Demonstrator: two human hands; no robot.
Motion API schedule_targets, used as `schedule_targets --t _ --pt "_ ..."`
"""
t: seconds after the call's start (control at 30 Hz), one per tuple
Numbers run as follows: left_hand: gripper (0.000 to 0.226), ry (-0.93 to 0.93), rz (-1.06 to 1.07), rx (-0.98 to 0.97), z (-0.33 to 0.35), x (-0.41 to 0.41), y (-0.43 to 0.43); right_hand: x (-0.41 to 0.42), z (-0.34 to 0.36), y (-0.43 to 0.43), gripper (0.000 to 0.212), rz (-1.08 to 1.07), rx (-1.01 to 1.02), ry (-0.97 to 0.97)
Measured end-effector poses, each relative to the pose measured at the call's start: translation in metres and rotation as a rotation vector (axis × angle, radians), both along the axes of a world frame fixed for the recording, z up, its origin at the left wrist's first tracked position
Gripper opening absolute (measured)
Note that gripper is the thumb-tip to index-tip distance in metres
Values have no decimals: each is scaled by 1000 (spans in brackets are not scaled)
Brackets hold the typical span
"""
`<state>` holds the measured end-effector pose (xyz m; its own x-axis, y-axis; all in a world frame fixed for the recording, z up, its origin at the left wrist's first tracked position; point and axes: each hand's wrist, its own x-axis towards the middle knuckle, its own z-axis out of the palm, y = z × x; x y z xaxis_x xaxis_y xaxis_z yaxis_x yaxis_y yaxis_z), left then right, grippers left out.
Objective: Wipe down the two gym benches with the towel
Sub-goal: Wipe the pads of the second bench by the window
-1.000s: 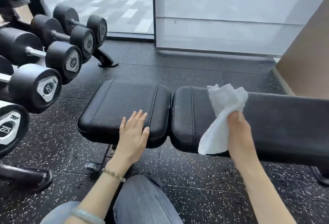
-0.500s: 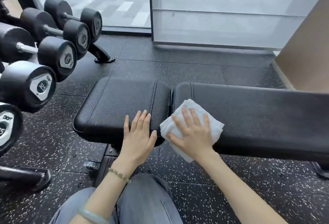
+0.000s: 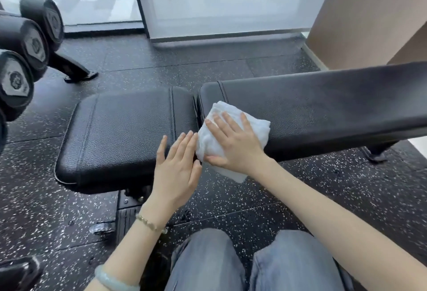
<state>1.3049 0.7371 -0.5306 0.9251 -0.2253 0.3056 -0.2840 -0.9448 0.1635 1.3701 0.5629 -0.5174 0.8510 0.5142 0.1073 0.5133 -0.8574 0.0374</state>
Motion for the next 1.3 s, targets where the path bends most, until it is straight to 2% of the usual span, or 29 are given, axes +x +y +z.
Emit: schedule_targets --t 0.47,0.73,0.9,1.07,1.3 --pt "58 -64 43 38 -5 2 -6 1 -9 -1 68 7 176 -182" --pt "55 -96 103 36 -5 0 -11 1 -13 -1 69 3 153 -105" --pt "57 -116 135 17 -2 2 -12 4 -10 -3 71 16 129 -135" --pt "55 -233 188 -21 -11 5 -18 5 -16 -3 80 33 140 -248" --pt "54 -368 302 -106 -29 5 -34 -4 -48 -5 57 36 235 -599"
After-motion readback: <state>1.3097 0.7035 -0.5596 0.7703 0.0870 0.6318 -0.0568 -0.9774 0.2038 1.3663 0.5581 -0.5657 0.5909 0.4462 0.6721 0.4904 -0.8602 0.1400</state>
